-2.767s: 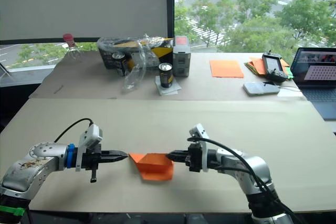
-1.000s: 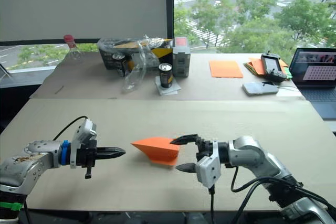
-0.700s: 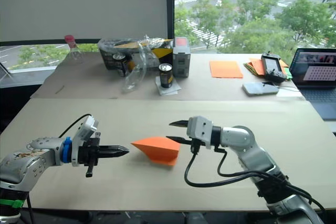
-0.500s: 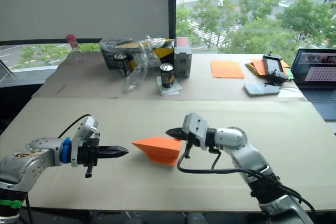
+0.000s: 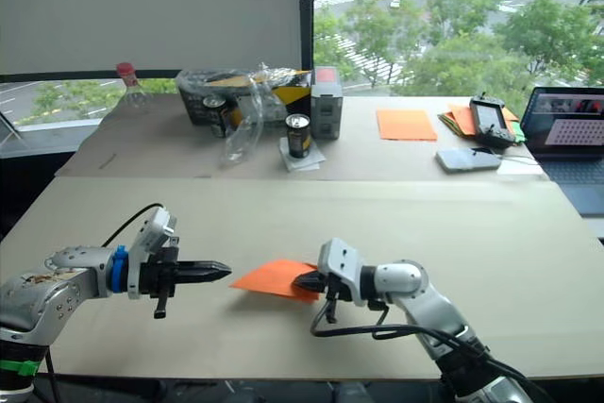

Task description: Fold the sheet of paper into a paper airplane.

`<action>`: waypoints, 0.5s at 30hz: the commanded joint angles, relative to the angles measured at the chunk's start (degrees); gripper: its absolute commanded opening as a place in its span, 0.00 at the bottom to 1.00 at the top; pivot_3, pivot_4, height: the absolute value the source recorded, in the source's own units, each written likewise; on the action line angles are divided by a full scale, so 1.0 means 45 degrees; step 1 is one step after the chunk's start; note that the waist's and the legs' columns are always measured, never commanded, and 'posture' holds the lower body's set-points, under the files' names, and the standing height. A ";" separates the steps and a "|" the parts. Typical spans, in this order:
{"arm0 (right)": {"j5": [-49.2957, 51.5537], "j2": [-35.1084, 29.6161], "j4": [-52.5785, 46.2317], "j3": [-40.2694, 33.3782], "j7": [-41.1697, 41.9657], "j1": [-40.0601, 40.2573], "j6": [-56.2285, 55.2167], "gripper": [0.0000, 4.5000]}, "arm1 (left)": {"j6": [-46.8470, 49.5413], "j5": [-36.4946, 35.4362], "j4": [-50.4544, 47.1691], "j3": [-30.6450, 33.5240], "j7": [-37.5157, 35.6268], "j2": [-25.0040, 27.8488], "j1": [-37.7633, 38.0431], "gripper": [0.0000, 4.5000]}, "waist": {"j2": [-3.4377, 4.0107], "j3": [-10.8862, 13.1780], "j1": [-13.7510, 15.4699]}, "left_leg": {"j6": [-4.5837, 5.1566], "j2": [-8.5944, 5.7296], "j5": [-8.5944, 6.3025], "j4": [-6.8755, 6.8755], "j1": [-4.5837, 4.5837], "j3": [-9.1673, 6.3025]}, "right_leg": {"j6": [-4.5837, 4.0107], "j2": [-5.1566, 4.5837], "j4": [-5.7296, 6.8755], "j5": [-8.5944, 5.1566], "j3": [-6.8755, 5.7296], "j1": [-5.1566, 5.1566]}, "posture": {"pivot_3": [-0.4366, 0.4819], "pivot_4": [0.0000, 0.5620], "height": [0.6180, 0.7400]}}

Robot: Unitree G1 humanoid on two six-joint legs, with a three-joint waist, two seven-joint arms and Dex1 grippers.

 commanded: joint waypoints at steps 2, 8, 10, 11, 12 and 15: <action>-0.0302 0.0033 -0.0365 0.0067 0.0102 0.0350 -0.0121 0.00 | -0.0266 0.0202 -0.0243 -0.0257 -0.0242 0.0255 -0.0348 0.00 | 0.0000 0.0000 0.0013 | 0.0000 0.0002 0.0000 0.0000 0.0000 -0.0002 | 0.0001 0.0003 -0.0001 -0.0001 -0.0002 0.0000 | 0.48 0.27 0.92; -0.0907 0.0023 -0.0191 0.0295 -0.0015 0.0487 0.0205 0.00 | -0.0643 0.1040 -0.0103 -0.1277 0.0035 -0.0178 -0.0644 0.00 | 0.0000 0.0000 0.0018 | 0.0000 0.0000 0.0000 0.0000 -0.0001 0.0001 | 0.0001 0.0001 0.0000 -0.0001 -0.0001 0.0001 | 0.48 0.27 0.92; -0.1148 -0.0043 -0.0124 0.0384 -0.0035 0.0466 0.0488 0.00 | -0.1046 0.1523 0.0073 -0.1771 0.0318 -0.0621 -0.0847 0.00 | 0.0001 -0.0001 0.0036 | 0.0000 -0.0002 0.0000 0.0000 0.0002 0.0001 | 0.0001 0.0002 0.0000 -0.0001 0.0000 0.0004 | 0.48 0.27 0.92; -0.1250 -0.0076 -0.0124 0.0425 -0.0013 0.0448 0.0585 0.00 | -0.1223 0.1701 0.0165 -0.1923 0.0414 -0.0818 -0.0928 0.00 | -0.0003 -0.0003 0.0034 | -0.0001 -0.0004 0.0000 0.0000 0.0004 0.0001 | 0.0001 -0.0001 0.0000 -0.0001 0.0001 0.0009 | 0.48 0.27 0.92; -0.1365 -0.0137 -0.0160 0.0482 0.0027 0.0442 0.0708 0.00 | -0.1383 0.1838 0.0265 -0.2048 0.0521 -0.1054 -0.1001 0.00 | -0.0004 -0.0004 0.0034 | 0.0000 -0.0004 0.0000 0.0000 0.0005 0.0002 | 0.0001 -0.0001 -0.0004 -0.0001 0.0000 0.0013 | 0.48 0.27 0.92; -0.1758 -0.0453 -0.0473 0.0747 0.0209 0.0550 0.0930 0.00 | -0.2535 0.2855 0.1062 -0.2809 0.1064 -0.2066 -0.1358 0.00 | -0.0004 -0.0006 0.0067 | -0.0001 -0.0003 0.0000 0.0002 0.0007 0.0001 | 0.0001 0.0000 0.0000 -0.0001 -0.0001 0.0015 | 0.48 0.27 0.92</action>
